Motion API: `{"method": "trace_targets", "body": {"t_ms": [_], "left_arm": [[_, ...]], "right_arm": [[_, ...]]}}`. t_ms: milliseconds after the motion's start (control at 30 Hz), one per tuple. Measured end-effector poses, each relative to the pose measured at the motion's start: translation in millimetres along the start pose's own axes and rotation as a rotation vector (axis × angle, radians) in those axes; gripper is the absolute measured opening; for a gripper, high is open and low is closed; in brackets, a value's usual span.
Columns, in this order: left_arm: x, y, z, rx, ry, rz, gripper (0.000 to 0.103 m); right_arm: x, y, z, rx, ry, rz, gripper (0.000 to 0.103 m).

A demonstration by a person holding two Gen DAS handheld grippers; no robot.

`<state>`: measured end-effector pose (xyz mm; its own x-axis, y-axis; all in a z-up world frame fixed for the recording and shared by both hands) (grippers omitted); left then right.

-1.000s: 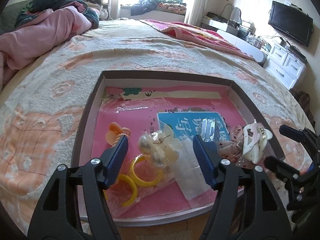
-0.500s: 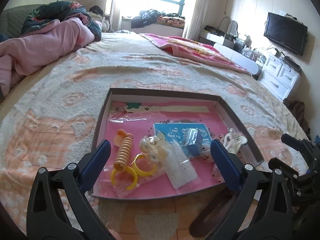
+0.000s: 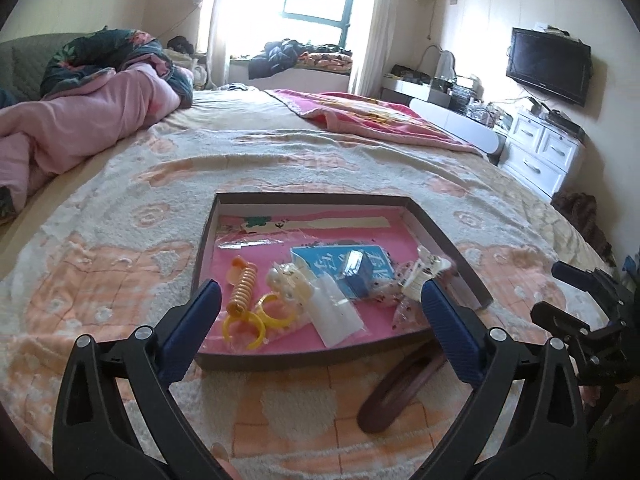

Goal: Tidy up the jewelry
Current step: 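Withdraw both open tools from the tray toward the white card and brown clip, then grasp the white earring card with the right tool while the left grasps the brown hair clip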

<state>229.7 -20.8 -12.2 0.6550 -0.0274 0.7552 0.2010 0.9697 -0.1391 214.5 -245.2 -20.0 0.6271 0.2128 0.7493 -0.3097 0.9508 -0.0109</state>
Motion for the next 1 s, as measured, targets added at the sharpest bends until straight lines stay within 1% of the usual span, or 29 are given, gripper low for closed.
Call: {"method": "trace_targets", "body": {"t_ms": [200, 367, 500, 567, 733, 767, 800, 867, 900, 933, 967, 1000], "left_arm": [[-17.7, -12.3, 0.9, -0.020, 0.033, -0.037, 0.092], [-36.9, -24.5, -9.6, -0.030, 0.089, -0.085, 0.092], [-47.2, -32.9, -20.6, -0.035, 0.123, -0.124, 0.091], [-52.8, -35.8, -28.3, -0.038, 0.144, -0.137, 0.091], [-60.1, -41.4, -42.6, -0.055, 0.174, -0.166, 0.089], [-60.7, -41.6, -44.8, -0.061, 0.179, -0.169, 0.088], [-60.7, -42.5, -46.7, -0.065, 0.181, -0.172, 0.088], [-60.2, -45.6, -51.7, -0.073, 0.184, -0.185, 0.085], [-60.0, -47.1, -54.5, -0.076, 0.189, -0.190, 0.084], [-59.8, -48.5, -57.2, -0.078, 0.196, -0.195, 0.081], [-60.4, -49.5, -60.5, -0.080, 0.202, -0.199, 0.077], [-61.3, -50.0, -62.7, -0.084, 0.209, -0.200, 0.074]], "right_arm": [[-18.0, -6.9, 0.2, -0.018, 0.034, -0.007, 0.095], [-30.5, -6.7, -4.2, -0.021, 0.066, 0.002, 0.095], [-46.7, 6.1, -18.0, -0.036, 0.132, 0.086, 0.094], [-53.2, 11.3, -26.0, -0.034, 0.161, 0.112, 0.092], [-65.7, 14.3, -49.7, -0.037, 0.233, 0.146, 0.080], [-67.5, 13.2, -52.9, -0.035, 0.243, 0.144, 0.076], [-68.5, 11.9, -55.9, -0.030, 0.254, 0.137, 0.073], [-69.3, 9.4, -58.8, 0.003, 0.266, 0.107, 0.066], [-68.6, 8.1, -59.0, 0.006, 0.266, 0.099, 0.065], [-68.7, 7.7, -59.1, 0.007, 0.265, 0.095, 0.061], [-69.1, 7.5, -58.7, 0.014, 0.265, 0.093, 0.051], [-69.1, 7.8, -58.7, 0.019, 0.266, 0.091, 0.047]]}}
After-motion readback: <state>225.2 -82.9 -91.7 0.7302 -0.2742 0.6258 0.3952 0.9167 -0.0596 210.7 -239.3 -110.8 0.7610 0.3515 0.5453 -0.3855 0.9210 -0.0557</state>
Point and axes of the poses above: each gripper's, at about its wrist camera, not at the fingertips, and z roughly against the way its jaws point, y to its left, x to its top, the point moved 5 cm from there along -z, roughly the way its jaws point, and after that the axes turned 7 degrees about y, right-handed, at the moved point
